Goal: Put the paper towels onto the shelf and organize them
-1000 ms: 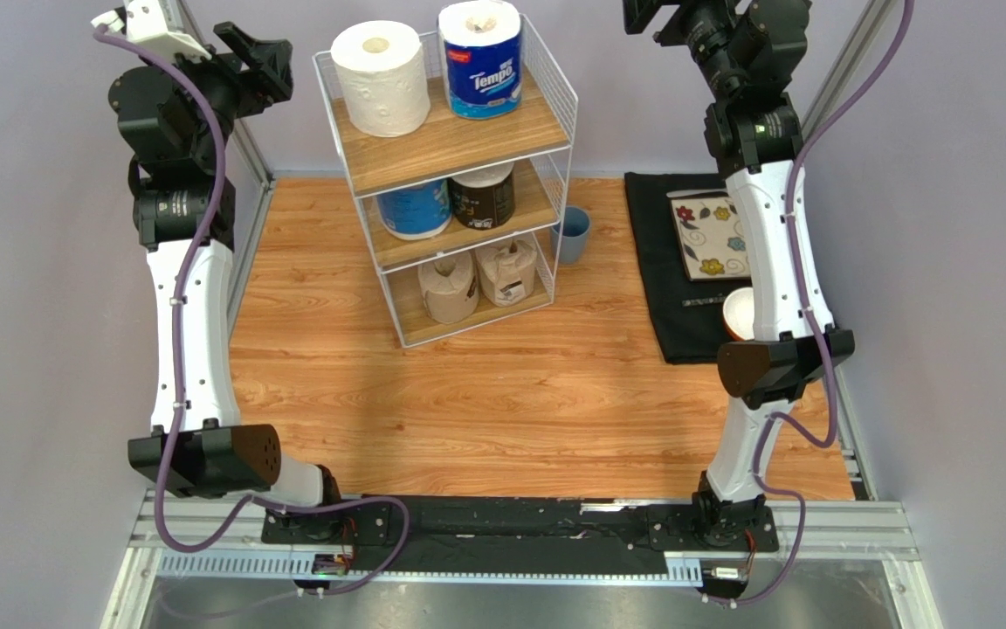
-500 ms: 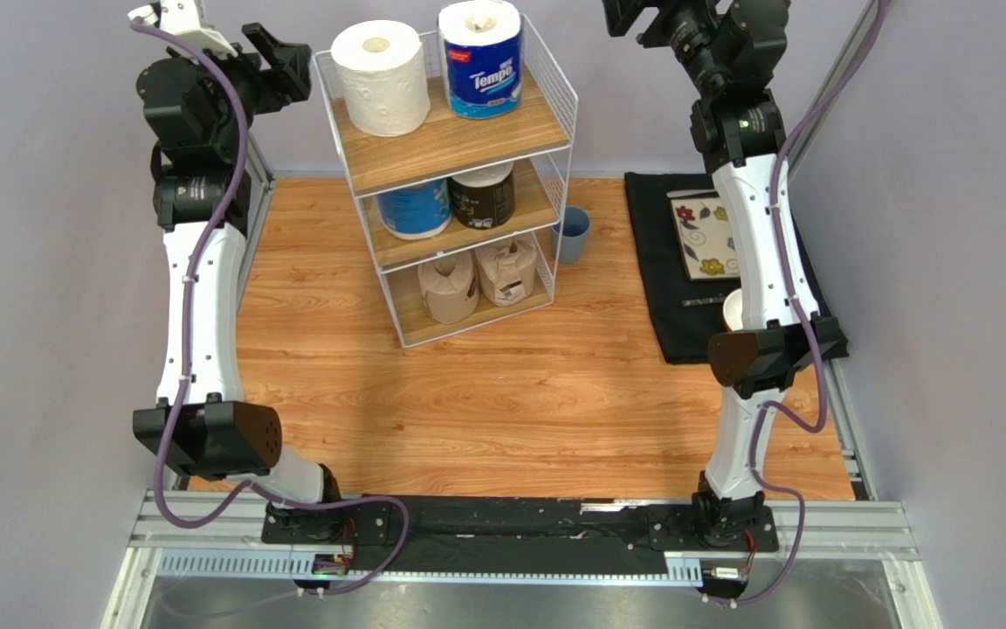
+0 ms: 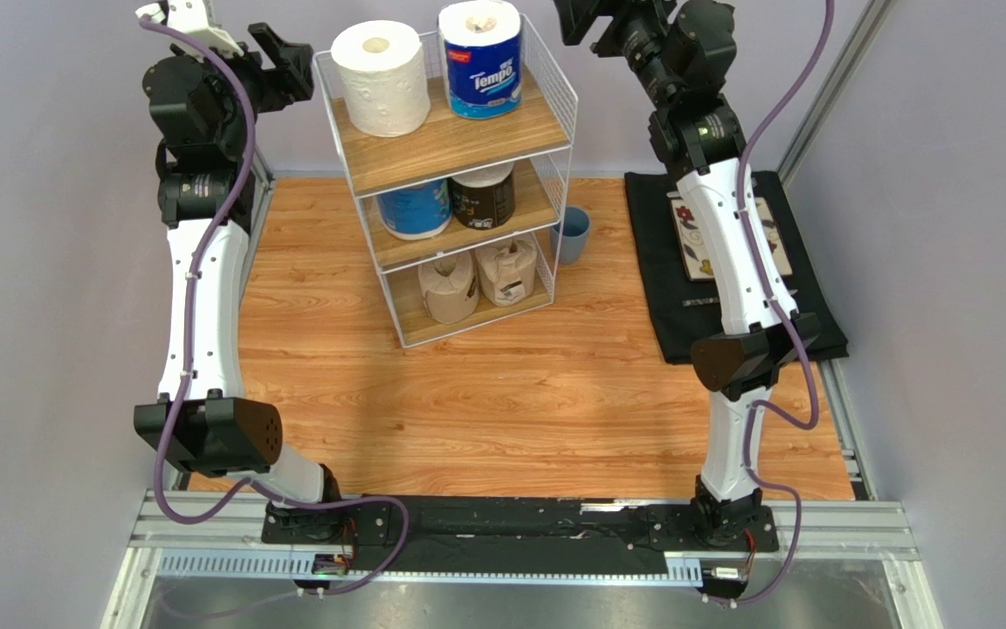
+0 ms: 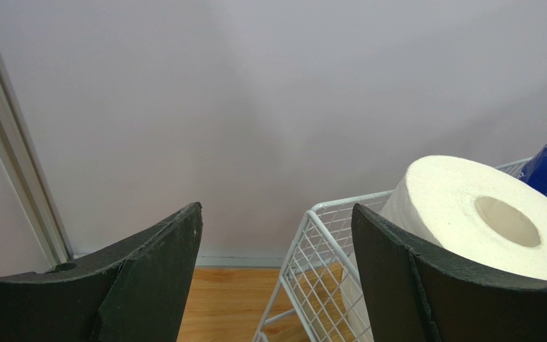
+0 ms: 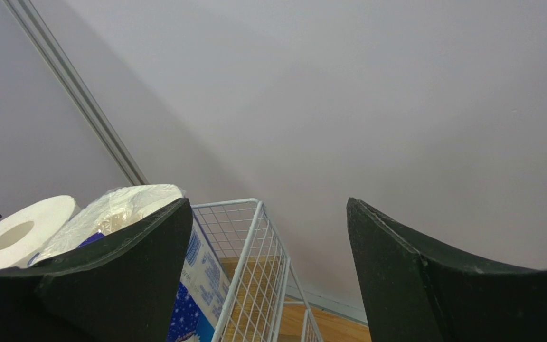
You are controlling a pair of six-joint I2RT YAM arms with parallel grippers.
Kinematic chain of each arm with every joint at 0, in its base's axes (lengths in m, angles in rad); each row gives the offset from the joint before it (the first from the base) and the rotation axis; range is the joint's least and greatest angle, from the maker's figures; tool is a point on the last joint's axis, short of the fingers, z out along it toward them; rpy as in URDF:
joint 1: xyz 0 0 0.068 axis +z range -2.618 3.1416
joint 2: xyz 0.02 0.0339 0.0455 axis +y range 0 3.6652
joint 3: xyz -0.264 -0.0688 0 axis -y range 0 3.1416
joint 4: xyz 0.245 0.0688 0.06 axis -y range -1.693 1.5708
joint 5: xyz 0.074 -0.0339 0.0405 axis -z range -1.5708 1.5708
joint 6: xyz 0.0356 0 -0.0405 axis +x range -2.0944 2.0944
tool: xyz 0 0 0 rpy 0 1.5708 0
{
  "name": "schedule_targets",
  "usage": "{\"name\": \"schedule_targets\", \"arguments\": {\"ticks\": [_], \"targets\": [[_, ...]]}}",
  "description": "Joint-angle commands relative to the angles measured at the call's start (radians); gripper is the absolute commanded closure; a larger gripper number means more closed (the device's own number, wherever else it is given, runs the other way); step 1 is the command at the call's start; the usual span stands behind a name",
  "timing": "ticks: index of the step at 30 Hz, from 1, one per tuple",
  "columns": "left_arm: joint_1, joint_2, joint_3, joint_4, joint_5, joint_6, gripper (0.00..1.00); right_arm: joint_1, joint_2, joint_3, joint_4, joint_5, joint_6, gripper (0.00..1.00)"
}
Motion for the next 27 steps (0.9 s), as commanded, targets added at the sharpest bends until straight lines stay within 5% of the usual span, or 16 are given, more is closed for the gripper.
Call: {"name": "schedule_targets", "arguments": {"ticks": [1, 27], "targets": [[-0.009, -0.011, 0.036, 0.024, -0.001, 0.016, 0.15, 0.028, 0.017, 0.051, -0.014, 0.099, -0.017, 0.17], [-0.067, 0.044, 0.079, 0.021, 0.005, 0.053, 0.15, 0.065, 0.080, 0.082, -0.023, 0.014, -0.055, 0.17]]}}
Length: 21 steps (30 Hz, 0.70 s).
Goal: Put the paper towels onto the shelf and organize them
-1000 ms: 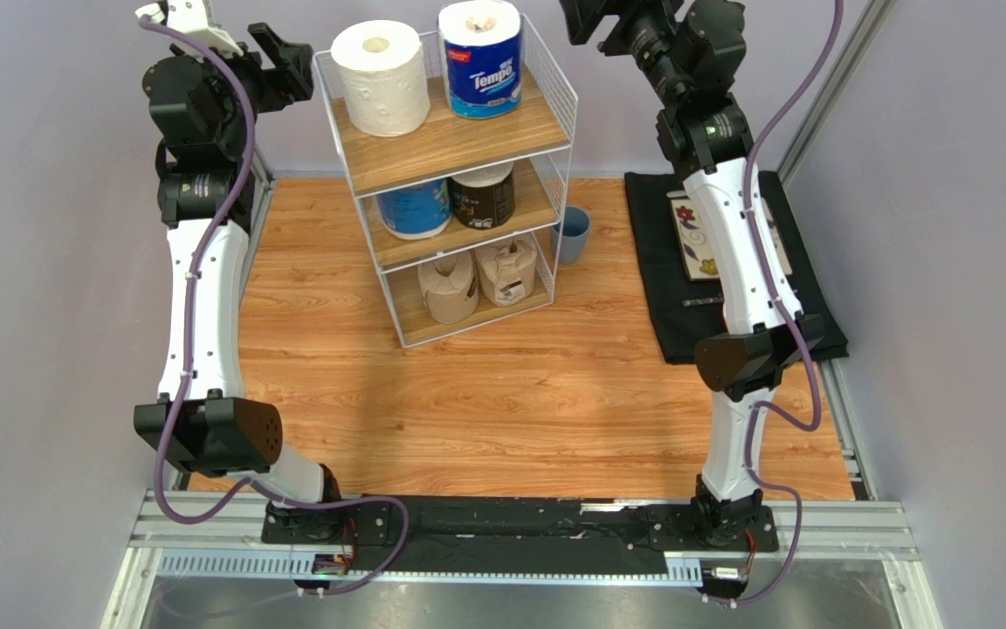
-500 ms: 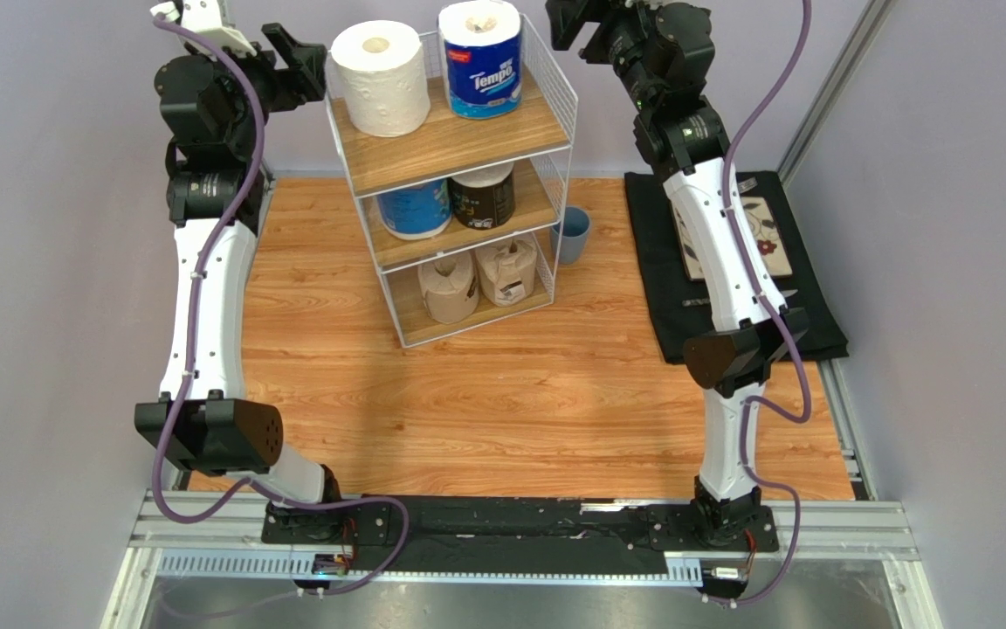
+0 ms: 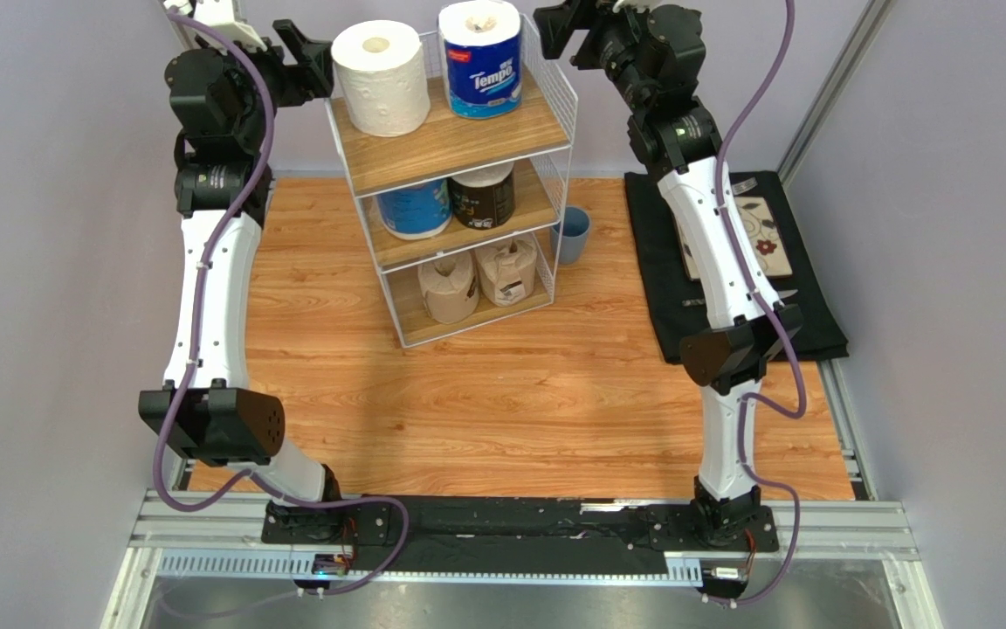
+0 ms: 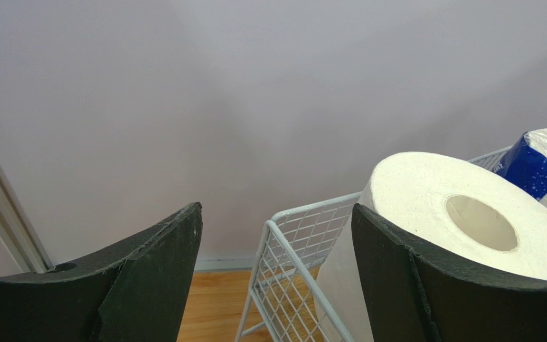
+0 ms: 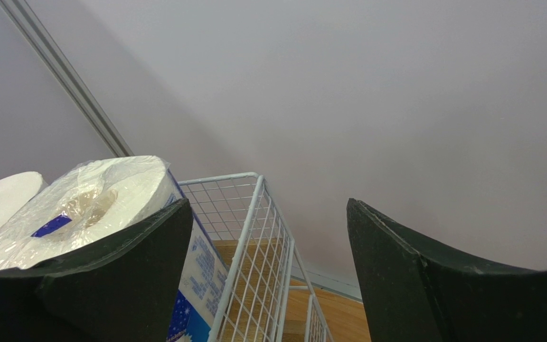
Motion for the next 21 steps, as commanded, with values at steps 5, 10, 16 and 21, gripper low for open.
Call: {"name": "schedule_targets", "arguments": {"ticks": [5, 10, 16, 21], "targets": [[-0.011, 0.004, 0.042, 0.019, 0.007, 0.034, 0.15, 0.032, 0.033, 0.059, 0.024, -0.030, -0.039, 0.17], [-0.013, 0.010, 0.042, 0.025, 0.020, 0.034, 0.15, 0.033, 0.047, 0.061, 0.026, -0.030, -0.039, 0.17], [-0.020, 0.019, 0.054, 0.036, 0.046, 0.032, 0.15, 0.035, 0.045, 0.061, 0.032, -0.031, -0.047, 0.17], [-0.023, 0.019, 0.057, 0.039, 0.090, 0.034, 0.15, 0.033, 0.039, 0.059, 0.034, -0.036, -0.065, 0.17]]}}
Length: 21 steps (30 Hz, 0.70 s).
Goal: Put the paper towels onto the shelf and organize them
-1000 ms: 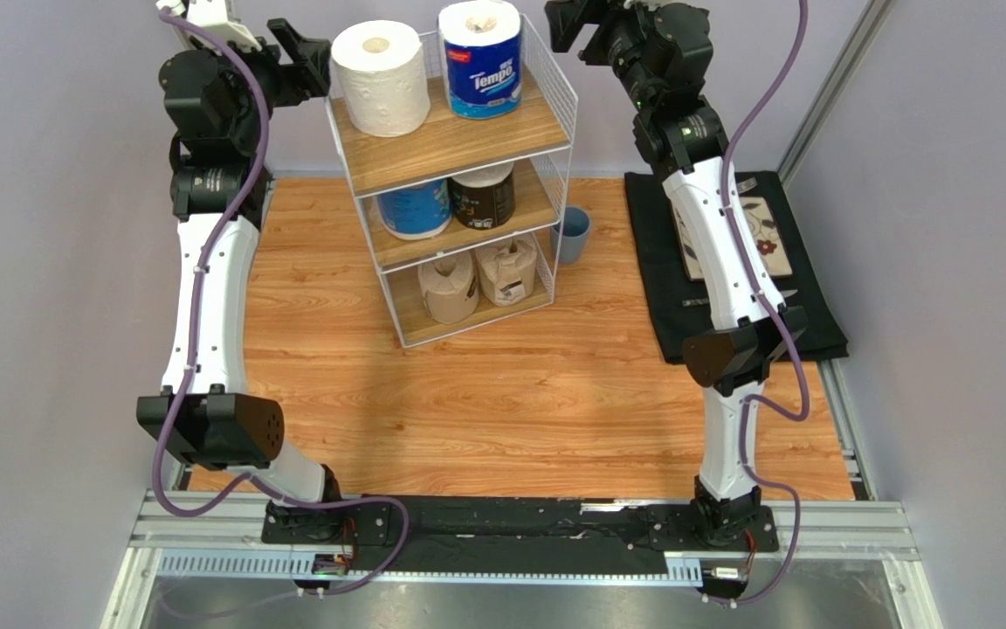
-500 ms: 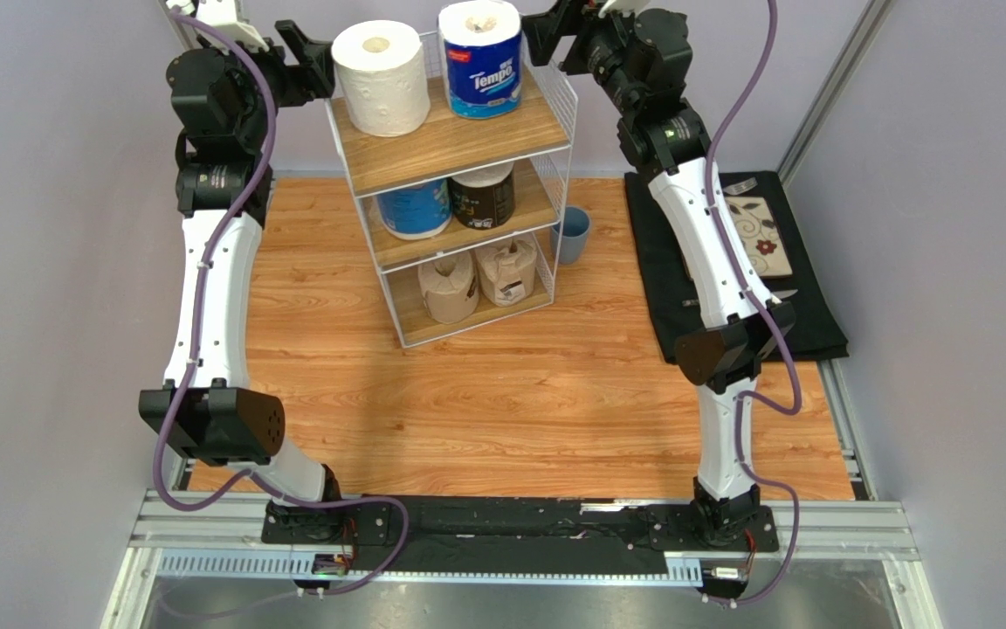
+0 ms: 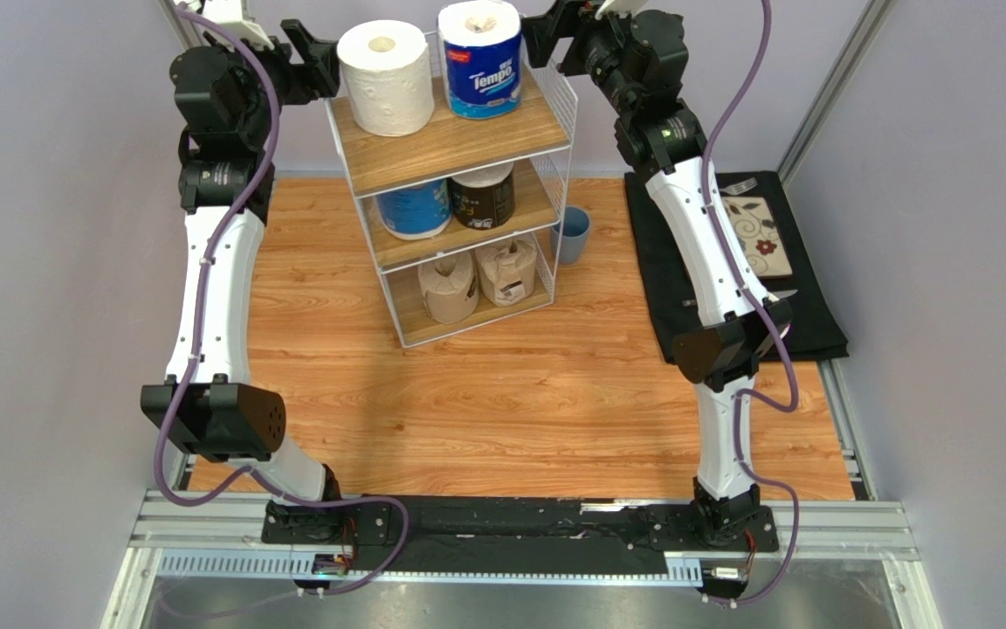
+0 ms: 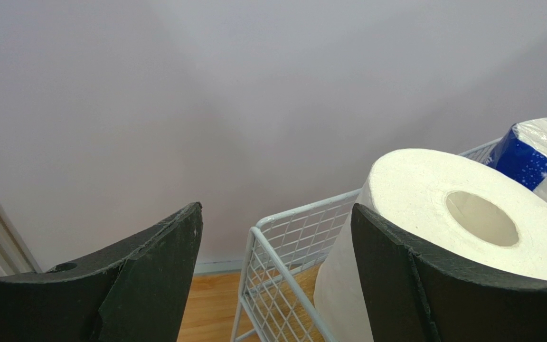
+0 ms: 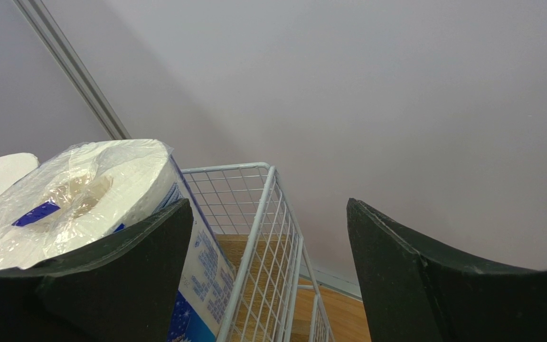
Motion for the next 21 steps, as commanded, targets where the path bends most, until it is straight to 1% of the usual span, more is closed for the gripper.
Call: {"name": "schedule_targets", "arguments": {"ticks": [1, 8, 15, 21], "targets": [[-0.012, 0.001, 0.042, 0.029, 0.069, 0.018, 0.15, 0.008, 0.000, 0.042, 0.027, -0.020, -0.036, 0.17], [-0.012, -0.018, 0.037, 0.016, 0.110, 0.033, 0.15, 0.007, -0.015, 0.039, 0.029, -0.076, -0.088, 0.17], [-0.012, -0.027, 0.025, 0.013, 0.136, 0.036, 0.15, 0.007, -0.024, 0.033, 0.039, -0.170, -0.108, 0.17], [-0.012, -0.041, 0.011, 0.017, 0.155, 0.036, 0.15, 0.007, -0.059, -0.013, 0.068, -0.208, -0.117, 0.17]]}}
